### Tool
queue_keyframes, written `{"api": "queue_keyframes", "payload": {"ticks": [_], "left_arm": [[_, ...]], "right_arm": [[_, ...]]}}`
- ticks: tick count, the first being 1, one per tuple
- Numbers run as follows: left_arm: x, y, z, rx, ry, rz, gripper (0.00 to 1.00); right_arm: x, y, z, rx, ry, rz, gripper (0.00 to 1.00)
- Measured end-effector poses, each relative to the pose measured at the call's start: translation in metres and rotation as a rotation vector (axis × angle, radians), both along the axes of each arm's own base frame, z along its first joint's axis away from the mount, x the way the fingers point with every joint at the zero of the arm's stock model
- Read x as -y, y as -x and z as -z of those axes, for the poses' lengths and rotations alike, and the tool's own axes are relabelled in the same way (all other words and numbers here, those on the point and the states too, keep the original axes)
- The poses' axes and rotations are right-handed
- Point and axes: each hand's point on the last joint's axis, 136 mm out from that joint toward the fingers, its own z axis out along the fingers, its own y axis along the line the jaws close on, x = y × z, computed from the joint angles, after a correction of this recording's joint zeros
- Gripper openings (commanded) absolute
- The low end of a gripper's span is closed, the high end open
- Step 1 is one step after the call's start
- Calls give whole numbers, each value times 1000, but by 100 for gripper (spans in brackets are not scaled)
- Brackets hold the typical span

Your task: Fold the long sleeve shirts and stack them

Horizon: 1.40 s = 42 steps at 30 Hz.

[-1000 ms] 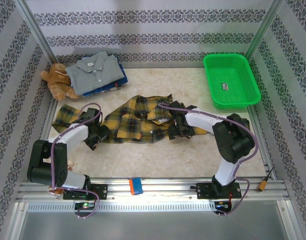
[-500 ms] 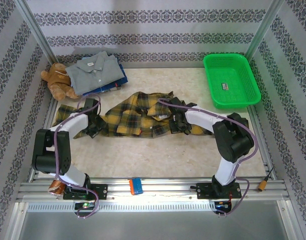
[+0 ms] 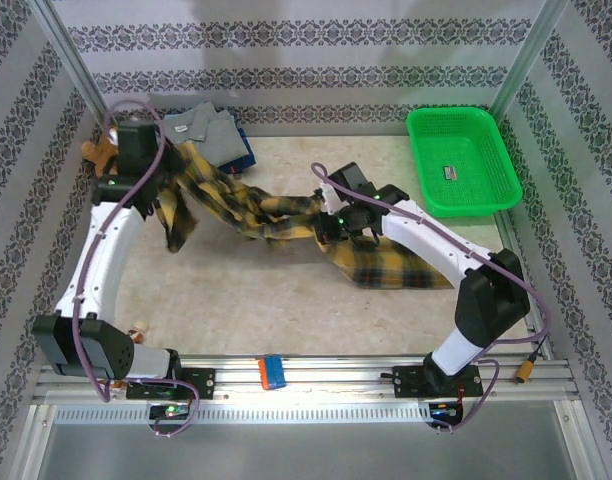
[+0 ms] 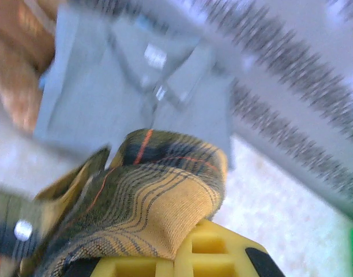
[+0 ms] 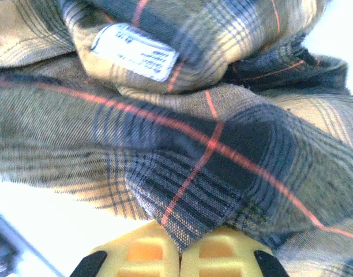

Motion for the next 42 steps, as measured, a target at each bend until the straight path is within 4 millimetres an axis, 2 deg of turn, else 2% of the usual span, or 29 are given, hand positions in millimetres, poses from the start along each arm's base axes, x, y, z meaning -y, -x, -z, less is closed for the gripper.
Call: {"api": "queue_keyframes", "payload": {"ticks": [2,5,7,10,12,14,17,18,20,23,24,26,28,29,30,31,32,33,34,35,36,37,38,39,41,42], "left_arm": [[-3,2,-52,103,-39,0,0],[-7,12,-143,288,-97,-4,0],[-10,26,-204,419,-143,-16,0],[-17,49,-284,601,-213,-49,0],[-20,63,-322,698,-258,-70,0],[-22,73,-346,773,-295,-86,1],[-23,68,-354,807,-319,-78,1],[-20,59,-351,804,-316,-57,1],[-12,34,-340,787,-298,-5,1],[13,-28,-299,703,-251,105,2],[32,-56,-276,656,-235,159,2],[79,-104,-225,563,-198,281,4],[144,-149,-155,444,-140,428,11],[171,-164,-122,391,-116,486,35],[207,-180,-77,317,-81,557,55],[234,-190,-37,250,-45,608,57],[259,-197,2,184,-10,651,61],[280,-200,38,119,26,688,72],[297,-199,74,45,53,715,87],[304,-197,99,-17,72,724,99],[308,-192,120,-80,83,727,100],[306,-187,132,-129,83,724,100],[302,-184,134,-154,80,717,100],[295,-181,127,-160,73,709,100],[274,-169,100,-164,60,689,100],[257,-157,78,-165,56,673,100]], "right_arm": [[-23,4,-29,17,-85,-63,2],[-61,9,-79,48,-228,-167,3],[-90,15,-116,57,-342,-239,4],[-125,26,-162,49,-479,-328,4],[-144,36,-188,35,-558,-380,5],[-160,45,-208,16,-631,-423,4],[-172,52,-218,-42,-715,-441,2],[-173,49,-214,-67,-732,-428,0],[-170,37,-194,-125,-740,-366,1],[-144,3,-135,-241,-695,-184,1],[-129,-10,-110,-283,-672,-105,2],[-97,-28,-65,-362,-626,44,10],[-59,-39,-18,-445,-572,205,31],[-41,-41,2,-476,-548,271,38],[-22,-40,23,-512,-520,348,50],[-1,-36,43,-543,-486,421,60],[13,-32,56,-562,-459,468,64],[32,-28,70,-577,-424,532,69],[51,-25,79,-585,-395,592,72],[65,-24,82,-578,-376,635,73],[82,-23,82,-561,-353,680,74],[95,-25,78,-530,-334,710,75],[106,-27,72,-490,-321,729,75],[115,-29,64,-449,-300,738,75],[117,-35,44,-369,-250,709,76],[112,-39,32,-321,-225,671,76]]}}
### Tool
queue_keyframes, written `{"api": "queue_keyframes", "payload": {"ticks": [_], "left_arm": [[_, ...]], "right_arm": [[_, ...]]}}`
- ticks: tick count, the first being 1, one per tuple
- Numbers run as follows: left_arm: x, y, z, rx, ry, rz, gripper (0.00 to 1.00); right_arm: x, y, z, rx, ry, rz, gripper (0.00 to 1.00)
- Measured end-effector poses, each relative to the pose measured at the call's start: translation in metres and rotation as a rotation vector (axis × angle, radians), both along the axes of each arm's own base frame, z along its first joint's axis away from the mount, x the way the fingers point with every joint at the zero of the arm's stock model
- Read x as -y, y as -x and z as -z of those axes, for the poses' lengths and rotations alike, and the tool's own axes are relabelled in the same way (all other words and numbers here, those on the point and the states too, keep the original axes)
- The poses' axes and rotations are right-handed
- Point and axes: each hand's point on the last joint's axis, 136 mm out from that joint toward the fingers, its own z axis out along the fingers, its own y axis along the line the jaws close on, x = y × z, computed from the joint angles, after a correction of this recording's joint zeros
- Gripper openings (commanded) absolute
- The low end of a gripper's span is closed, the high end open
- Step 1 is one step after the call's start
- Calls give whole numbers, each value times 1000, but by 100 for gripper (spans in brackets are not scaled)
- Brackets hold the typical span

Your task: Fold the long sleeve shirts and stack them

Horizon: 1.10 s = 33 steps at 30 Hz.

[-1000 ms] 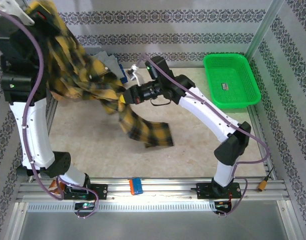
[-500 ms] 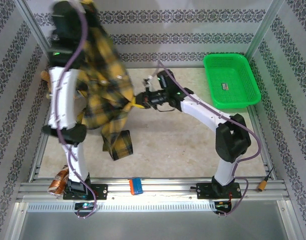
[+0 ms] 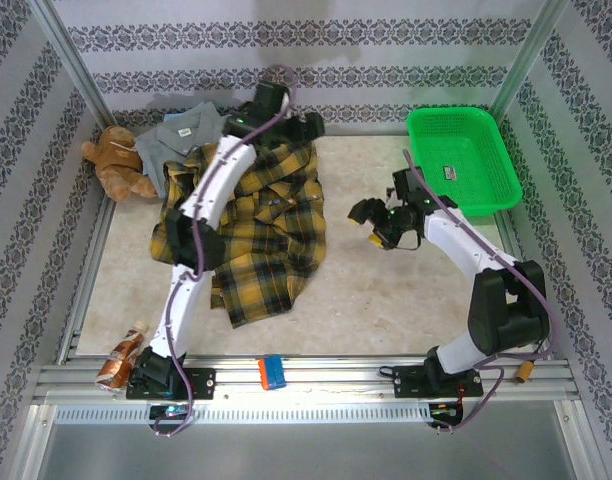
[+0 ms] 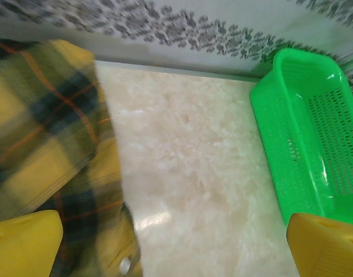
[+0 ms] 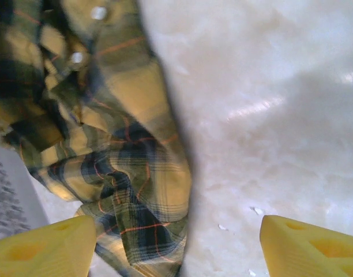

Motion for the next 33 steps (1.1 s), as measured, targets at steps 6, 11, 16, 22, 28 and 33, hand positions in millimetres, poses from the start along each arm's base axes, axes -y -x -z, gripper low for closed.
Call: {"api": "queue_keyframes", "payload": {"ticks": [6,11,16,22,28,33], "left_arm": [[-144,101,-139,117,-9,-196,100],[-202,176,-76,-43,-16,-302,97],[-231,209,88,-427,-10,-398,87],[-233,231,167,-581,37,-455,75],[-236,195,184,-502,85,-491,69],[-239,180,213,-512,95,-514,64]], "right_arm": [[-71,-14,-27,149,162,-264,74],[-126,-27,5,158,277,-406,73],[-153,-57,35,169,344,-431,72],[-168,-93,48,197,371,-387,67],[-176,-112,68,167,363,-321,61],[-182,-125,88,136,361,-269,35]]}}
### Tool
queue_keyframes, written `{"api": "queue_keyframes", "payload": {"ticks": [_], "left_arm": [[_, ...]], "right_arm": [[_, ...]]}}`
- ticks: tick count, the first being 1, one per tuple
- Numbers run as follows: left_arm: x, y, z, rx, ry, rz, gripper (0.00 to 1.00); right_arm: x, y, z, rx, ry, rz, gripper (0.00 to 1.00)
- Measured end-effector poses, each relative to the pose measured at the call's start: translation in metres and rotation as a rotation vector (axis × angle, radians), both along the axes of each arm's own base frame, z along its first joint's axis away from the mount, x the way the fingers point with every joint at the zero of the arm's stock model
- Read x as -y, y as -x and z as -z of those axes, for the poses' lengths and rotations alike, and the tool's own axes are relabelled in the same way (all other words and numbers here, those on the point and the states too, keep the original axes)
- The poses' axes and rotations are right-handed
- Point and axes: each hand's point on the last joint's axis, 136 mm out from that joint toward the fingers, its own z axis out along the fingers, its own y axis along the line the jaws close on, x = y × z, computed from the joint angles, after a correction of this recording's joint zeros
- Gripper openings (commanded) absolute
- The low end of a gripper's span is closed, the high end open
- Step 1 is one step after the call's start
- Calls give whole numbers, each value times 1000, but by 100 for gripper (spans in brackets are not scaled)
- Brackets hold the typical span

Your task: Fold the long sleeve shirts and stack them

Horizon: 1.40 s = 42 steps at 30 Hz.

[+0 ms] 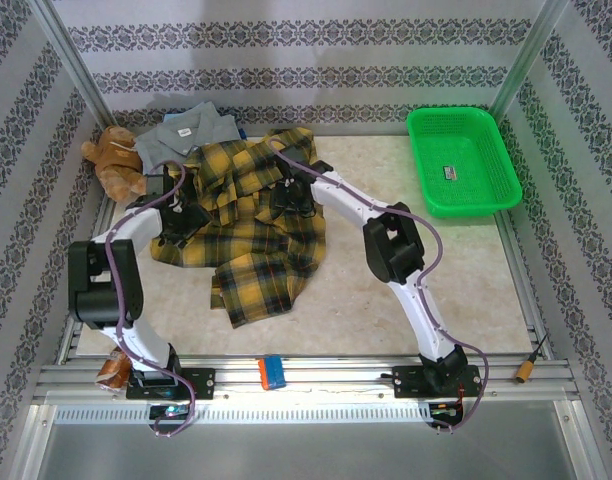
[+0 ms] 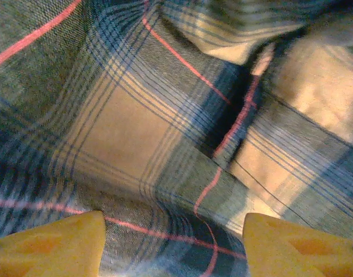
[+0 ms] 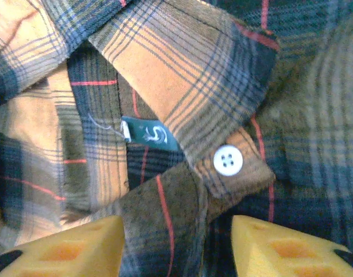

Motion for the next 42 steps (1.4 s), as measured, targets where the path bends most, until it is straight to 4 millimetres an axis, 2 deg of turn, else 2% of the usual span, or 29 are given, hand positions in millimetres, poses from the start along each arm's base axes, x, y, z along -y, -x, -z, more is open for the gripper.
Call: {"api": "queue_keyframes", "payload": {"ticks": [2,5,7,9,13,16,18,20,22,24,26,28,30,33,36,39,42], "left_arm": [[-1,4,15,-24,1,-12,61],[-3,12,31,-58,-8,-29,58],[-4,12,30,-40,-14,-40,57],[-5,14,32,-32,-17,-54,57],[-7,15,32,-15,-16,-77,57],[-7,16,33,-6,-14,-87,57],[-7,17,32,3,-15,-88,56],[-7,20,32,6,-15,-88,56],[-6,25,32,4,-15,-88,56],[-5,31,33,2,-15,-87,56],[-4,38,33,1,-15,-87,56],[-3,45,33,-1,-14,-87,57],[-2,53,33,-5,-14,-86,58],[2,64,32,-8,-13,-78,59],[7,74,31,-22,-10,-66,60],[8,82,30,-34,-7,-66,60],[9,90,31,-51,-6,-67,61]], "right_arm": [[1,-1,4,-8,2,25,22],[7,-5,3,-4,7,61,9],[12,-6,-1,6,3,78,6],[25,-2,-8,10,-2,103,4],[78,9,-40,29,-35,195,2],[138,13,-67,73,-80,307,4],[178,21,-70,82,-102,393,4],[220,32,-57,63,-119,497,5],[254,50,-30,7,-128,595,7],[280,71,1,-71,-123,678,14],[297,92,23,-142,-110,737,26],[308,102,28,-171,-107,775,44],[313,104,18,-154,-115,788,54],[316,105,-14,-80,-128,781,64],[316,112,-57,27,-124,761,76],[298,119,-96,135,-103,640,78],[268,109,-112,174,-58,463,78]]}}
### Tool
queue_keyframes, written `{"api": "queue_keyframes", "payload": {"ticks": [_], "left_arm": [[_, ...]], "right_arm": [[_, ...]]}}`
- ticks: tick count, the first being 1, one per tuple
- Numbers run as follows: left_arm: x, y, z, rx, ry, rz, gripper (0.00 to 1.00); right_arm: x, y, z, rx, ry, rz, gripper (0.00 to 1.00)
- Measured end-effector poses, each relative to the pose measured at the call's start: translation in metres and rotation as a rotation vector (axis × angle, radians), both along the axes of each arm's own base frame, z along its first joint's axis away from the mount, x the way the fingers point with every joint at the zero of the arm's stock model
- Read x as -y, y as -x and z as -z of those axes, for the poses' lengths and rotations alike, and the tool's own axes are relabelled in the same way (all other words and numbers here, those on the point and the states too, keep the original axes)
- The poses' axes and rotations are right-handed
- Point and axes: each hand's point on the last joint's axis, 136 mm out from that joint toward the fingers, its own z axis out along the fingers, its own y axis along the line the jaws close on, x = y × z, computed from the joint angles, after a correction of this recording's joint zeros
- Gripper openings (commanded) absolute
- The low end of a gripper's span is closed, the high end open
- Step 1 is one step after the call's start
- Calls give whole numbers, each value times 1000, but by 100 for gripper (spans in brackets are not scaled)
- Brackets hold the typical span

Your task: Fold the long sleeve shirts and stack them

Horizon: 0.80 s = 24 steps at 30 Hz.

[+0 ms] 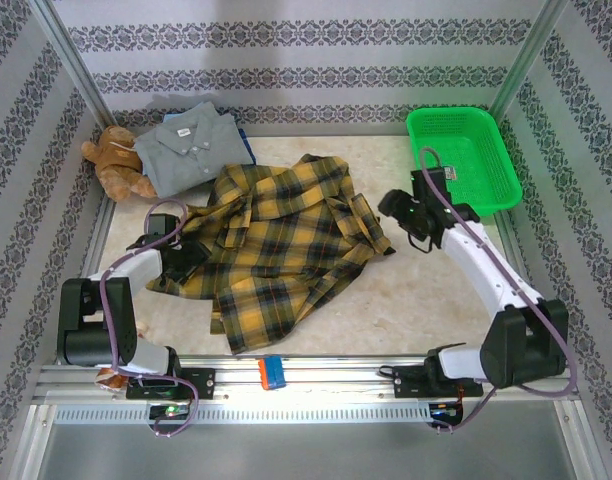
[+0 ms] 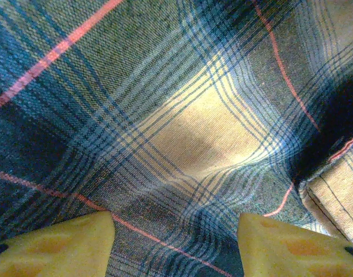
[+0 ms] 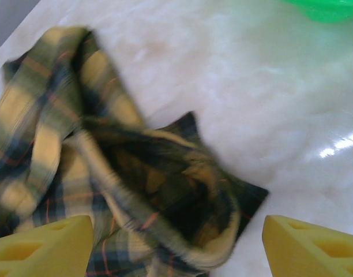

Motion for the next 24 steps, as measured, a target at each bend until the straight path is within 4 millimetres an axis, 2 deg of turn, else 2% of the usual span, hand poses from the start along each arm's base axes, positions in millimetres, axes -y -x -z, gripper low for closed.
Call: {"api": "queue_keyframes", "payload": {"ticks": [2,5,8,11,13,16,18,19,22,24], "left_arm": [[0,2,0,-7,2,0,61],[1,2,0,-8,5,1,61],[1,2,0,-8,6,2,61],[1,2,0,-8,7,3,61],[1,2,0,-8,7,3,62],[1,2,0,-8,7,3,62],[1,2,0,-8,7,3,62],[1,2,0,-8,7,3,62],[2,6,-1,-6,9,-2,62],[3,15,0,-16,14,-10,62]], "right_arm": [[-19,-12,6,-12,42,-116,77],[-35,-30,33,-71,116,-252,76],[-42,-38,65,-140,175,-354,75],[-44,-37,83,-182,215,-425,73],[-45,-37,87,-191,224,-462,65],[-50,-39,88,-185,225,-507,47],[-51,-40,87,-181,222,-517,28],[-52,-40,87,-179,216,-526,11],[-39,-44,83,-186,193,-471,7],[-10,-47,77,-200,191,-383,5]]}}
